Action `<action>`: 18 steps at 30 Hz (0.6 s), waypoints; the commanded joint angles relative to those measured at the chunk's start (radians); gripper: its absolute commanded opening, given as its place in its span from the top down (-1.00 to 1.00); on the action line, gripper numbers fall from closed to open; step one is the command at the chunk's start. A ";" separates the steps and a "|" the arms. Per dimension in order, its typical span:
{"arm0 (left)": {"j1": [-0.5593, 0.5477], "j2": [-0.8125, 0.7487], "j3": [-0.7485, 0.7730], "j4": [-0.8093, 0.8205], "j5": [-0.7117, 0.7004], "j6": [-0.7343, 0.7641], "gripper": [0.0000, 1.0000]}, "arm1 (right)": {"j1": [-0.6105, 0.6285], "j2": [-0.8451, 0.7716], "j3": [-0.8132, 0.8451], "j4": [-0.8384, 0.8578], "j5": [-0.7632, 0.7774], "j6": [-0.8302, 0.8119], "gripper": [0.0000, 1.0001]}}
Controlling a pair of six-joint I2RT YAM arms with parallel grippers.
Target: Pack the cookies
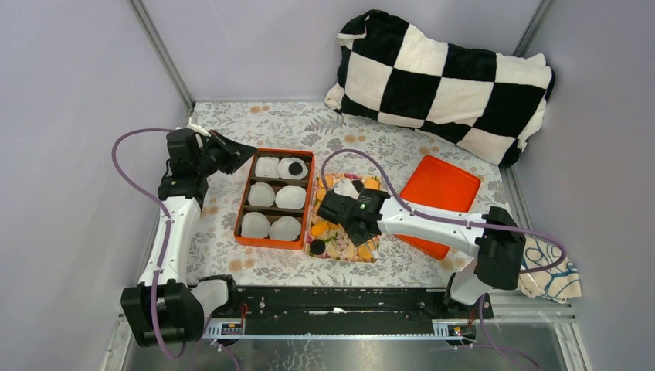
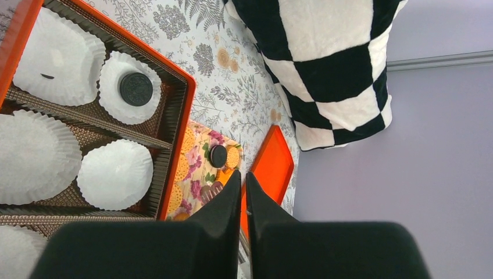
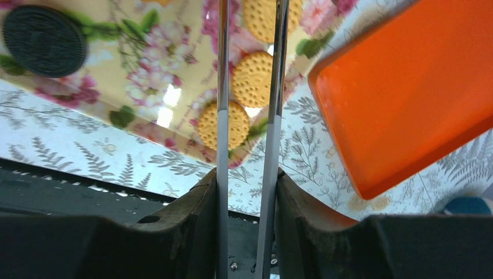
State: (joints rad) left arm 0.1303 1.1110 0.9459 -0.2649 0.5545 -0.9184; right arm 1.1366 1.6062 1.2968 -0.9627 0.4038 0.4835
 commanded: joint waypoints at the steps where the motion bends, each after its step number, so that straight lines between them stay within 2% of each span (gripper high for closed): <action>1: 0.002 -0.018 -0.008 0.030 0.027 0.000 0.82 | -0.031 -0.090 -0.063 -0.050 0.066 0.092 0.20; 7: 0.001 -0.011 -0.009 0.044 0.035 -0.007 0.82 | -0.105 -0.161 -0.126 -0.053 0.065 0.097 0.20; 14: 0.000 -0.016 -0.017 0.042 0.038 -0.007 0.82 | -0.114 -0.168 -0.110 -0.063 -0.008 0.065 0.18; 16: 0.000 -0.019 -0.019 0.039 0.039 -0.006 0.82 | -0.114 -0.178 -0.122 -0.080 -0.032 0.063 0.06; 18: 0.000 -0.021 -0.023 0.032 0.040 -0.004 0.82 | -0.113 -0.206 -0.147 -0.080 -0.065 0.061 0.02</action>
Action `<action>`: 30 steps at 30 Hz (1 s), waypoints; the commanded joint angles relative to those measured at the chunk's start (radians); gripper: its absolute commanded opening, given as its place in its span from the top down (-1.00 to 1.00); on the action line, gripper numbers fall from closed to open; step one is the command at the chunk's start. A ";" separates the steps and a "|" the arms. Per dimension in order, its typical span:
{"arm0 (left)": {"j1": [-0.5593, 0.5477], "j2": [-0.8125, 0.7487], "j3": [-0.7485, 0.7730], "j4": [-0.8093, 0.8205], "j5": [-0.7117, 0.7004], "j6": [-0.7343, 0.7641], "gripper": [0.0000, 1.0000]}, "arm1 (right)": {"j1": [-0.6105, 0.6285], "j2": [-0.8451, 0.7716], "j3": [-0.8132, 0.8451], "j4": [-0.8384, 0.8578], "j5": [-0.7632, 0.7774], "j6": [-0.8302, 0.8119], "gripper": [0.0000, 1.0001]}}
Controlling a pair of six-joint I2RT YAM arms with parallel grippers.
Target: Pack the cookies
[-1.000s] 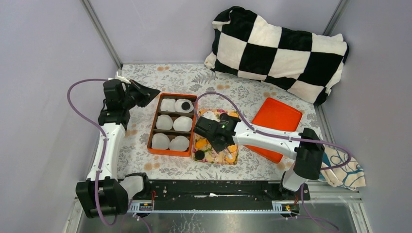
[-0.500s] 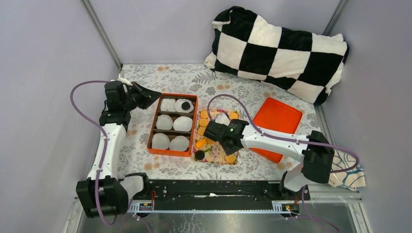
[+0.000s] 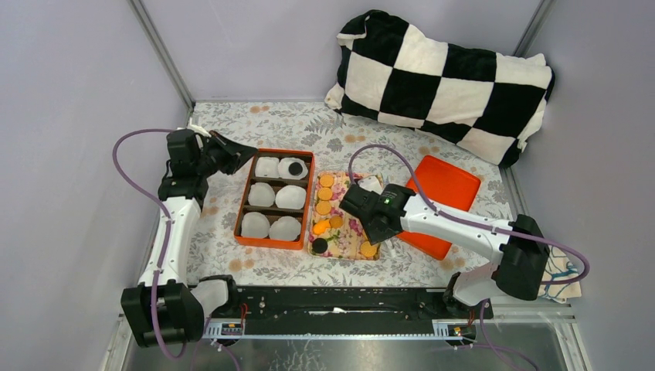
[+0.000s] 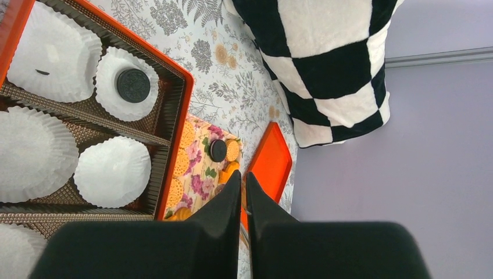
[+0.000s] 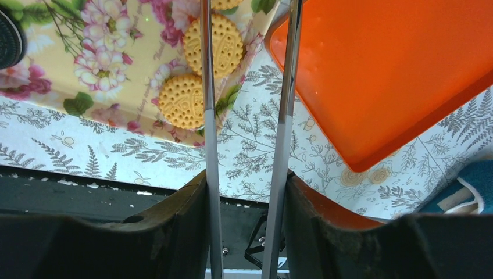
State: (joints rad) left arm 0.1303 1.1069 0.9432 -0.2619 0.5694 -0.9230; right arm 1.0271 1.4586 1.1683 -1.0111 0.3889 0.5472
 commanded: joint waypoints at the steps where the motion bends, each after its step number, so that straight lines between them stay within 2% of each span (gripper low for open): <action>1: 0.001 -0.019 -0.023 0.030 0.025 0.000 0.82 | -0.005 -0.076 -0.032 -0.025 -0.069 -0.002 0.01; 4: 0.000 -0.022 -0.033 0.030 0.030 0.000 0.82 | -0.004 -0.114 -0.065 -0.010 -0.117 0.005 -0.06; 17: 0.000 -0.048 -0.065 0.024 0.036 -0.002 0.82 | -0.002 -0.141 -0.143 0.015 -0.225 0.012 -0.03; 19: 0.000 -0.053 -0.071 0.024 0.036 -0.002 0.82 | -0.003 -0.125 -0.141 0.020 -0.220 0.006 0.08; 23: 0.000 -0.056 -0.080 0.026 0.048 -0.006 0.82 | -0.001 -0.108 -0.092 0.012 -0.202 -0.011 0.57; 26: 0.001 -0.055 -0.076 0.033 0.048 -0.011 0.82 | -0.003 -0.093 -0.024 0.002 -0.169 -0.037 0.79; 30: 0.004 -0.034 -0.053 0.041 0.052 -0.034 0.82 | -0.001 -0.065 0.095 0.018 -0.148 -0.075 0.96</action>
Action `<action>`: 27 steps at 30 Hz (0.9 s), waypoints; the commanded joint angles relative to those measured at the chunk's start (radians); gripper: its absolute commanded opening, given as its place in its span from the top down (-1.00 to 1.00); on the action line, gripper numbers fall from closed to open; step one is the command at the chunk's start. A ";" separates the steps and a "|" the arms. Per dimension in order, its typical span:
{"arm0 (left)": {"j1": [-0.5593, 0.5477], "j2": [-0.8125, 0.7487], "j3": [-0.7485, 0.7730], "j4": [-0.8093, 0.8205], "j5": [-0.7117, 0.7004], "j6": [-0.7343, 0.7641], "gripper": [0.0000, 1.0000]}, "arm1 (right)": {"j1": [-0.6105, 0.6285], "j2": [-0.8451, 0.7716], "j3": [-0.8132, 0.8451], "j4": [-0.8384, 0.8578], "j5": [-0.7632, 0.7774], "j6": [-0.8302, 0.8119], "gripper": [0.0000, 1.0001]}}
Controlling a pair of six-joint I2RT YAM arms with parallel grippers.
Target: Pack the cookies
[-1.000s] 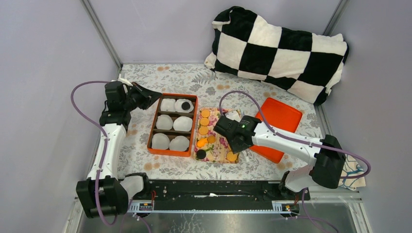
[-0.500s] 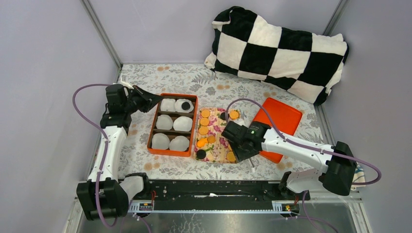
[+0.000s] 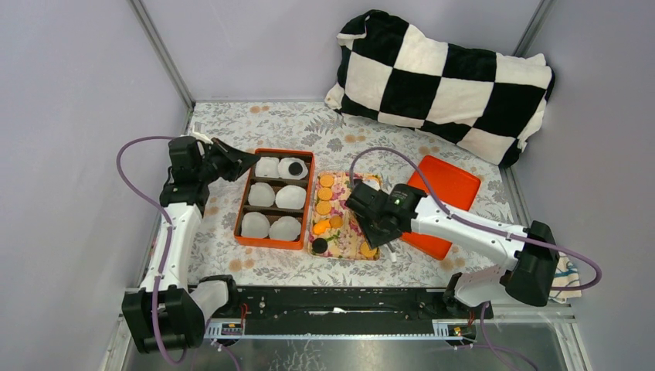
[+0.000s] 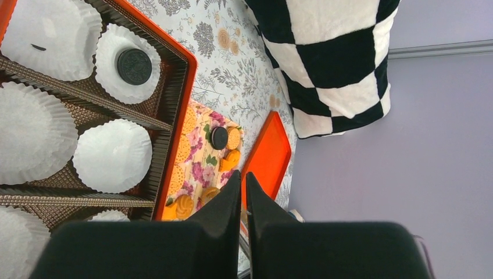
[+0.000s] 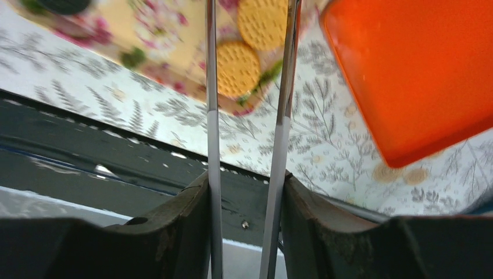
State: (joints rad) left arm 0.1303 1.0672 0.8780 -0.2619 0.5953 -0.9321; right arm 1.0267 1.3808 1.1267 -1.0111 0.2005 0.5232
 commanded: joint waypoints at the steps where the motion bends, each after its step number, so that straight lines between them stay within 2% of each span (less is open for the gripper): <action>1: 0.008 0.019 0.018 0.049 0.042 -0.032 0.83 | -0.002 0.024 0.161 0.019 0.045 -0.059 0.99; 4: 0.019 0.058 0.028 0.067 0.076 -0.046 0.86 | -0.002 0.056 0.208 0.014 0.048 -0.080 1.00; 9: 0.087 0.073 0.082 0.048 0.047 -0.039 0.86 | -0.002 0.097 0.280 0.099 0.061 -0.119 1.00; 12: 0.110 0.089 0.154 0.017 0.062 -0.017 0.86 | -0.003 0.165 0.350 0.042 0.085 -0.129 1.00; 15: 0.111 0.088 0.178 -0.022 0.057 0.019 0.85 | -0.001 0.161 0.317 0.033 0.069 -0.125 0.98; 18: 0.111 0.070 0.136 -0.010 0.053 0.020 0.85 | -0.001 0.094 0.241 0.033 0.050 -0.106 0.85; 22: 0.111 0.056 0.065 0.043 0.088 -0.015 0.84 | -0.001 0.003 0.157 0.032 0.033 -0.080 0.43; 27: 0.111 0.033 0.043 0.033 0.098 -0.009 0.85 | 0.003 -0.060 0.081 0.037 -0.018 -0.062 0.21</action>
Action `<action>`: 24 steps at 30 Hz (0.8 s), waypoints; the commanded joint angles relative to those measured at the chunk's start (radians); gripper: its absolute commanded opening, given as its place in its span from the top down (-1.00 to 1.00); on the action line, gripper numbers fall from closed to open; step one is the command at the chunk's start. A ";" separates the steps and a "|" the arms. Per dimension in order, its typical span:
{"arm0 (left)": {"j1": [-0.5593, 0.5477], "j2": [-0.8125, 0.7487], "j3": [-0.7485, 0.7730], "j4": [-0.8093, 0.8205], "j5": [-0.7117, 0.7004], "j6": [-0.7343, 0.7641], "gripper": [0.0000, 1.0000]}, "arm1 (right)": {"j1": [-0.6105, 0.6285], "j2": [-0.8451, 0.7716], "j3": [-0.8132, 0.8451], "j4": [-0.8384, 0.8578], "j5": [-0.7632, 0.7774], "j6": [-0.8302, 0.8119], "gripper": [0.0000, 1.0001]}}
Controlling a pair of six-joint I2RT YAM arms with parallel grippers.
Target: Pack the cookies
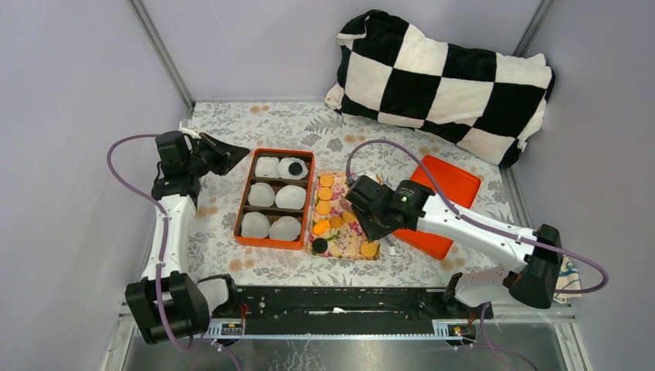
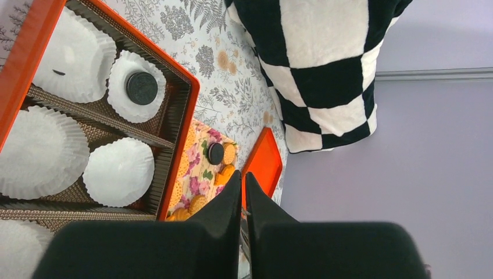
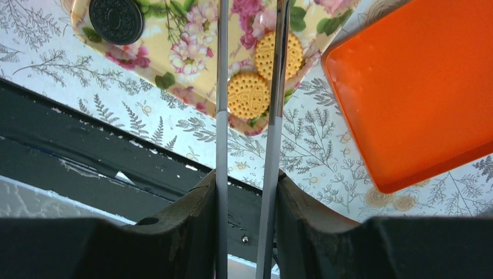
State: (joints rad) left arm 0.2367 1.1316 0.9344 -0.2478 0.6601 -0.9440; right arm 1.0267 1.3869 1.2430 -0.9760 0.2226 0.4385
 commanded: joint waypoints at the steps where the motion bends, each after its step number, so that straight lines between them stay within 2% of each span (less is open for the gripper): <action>1: 0.004 -0.039 -0.014 0.014 0.032 0.005 0.85 | 0.005 -0.073 -0.053 0.007 -0.049 0.023 0.19; 4: 0.005 -0.059 -0.013 -0.007 0.027 0.015 0.84 | 0.025 -0.077 -0.106 0.024 -0.071 0.026 0.12; 12: 0.004 -0.094 -0.048 -0.033 0.032 0.026 0.84 | 0.074 -0.068 -0.203 0.047 -0.050 0.050 0.09; 16: 0.004 -0.097 -0.064 -0.032 0.032 0.027 0.84 | 0.079 -0.050 -0.220 0.072 -0.037 0.048 0.03; 24: 0.004 -0.095 -0.075 -0.029 0.039 0.034 0.84 | 0.079 0.036 -0.200 0.120 0.023 0.045 0.05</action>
State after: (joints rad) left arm 0.2367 1.0477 0.8742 -0.2699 0.6743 -0.9318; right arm 1.0977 1.3956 1.0233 -0.8940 0.2001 0.4736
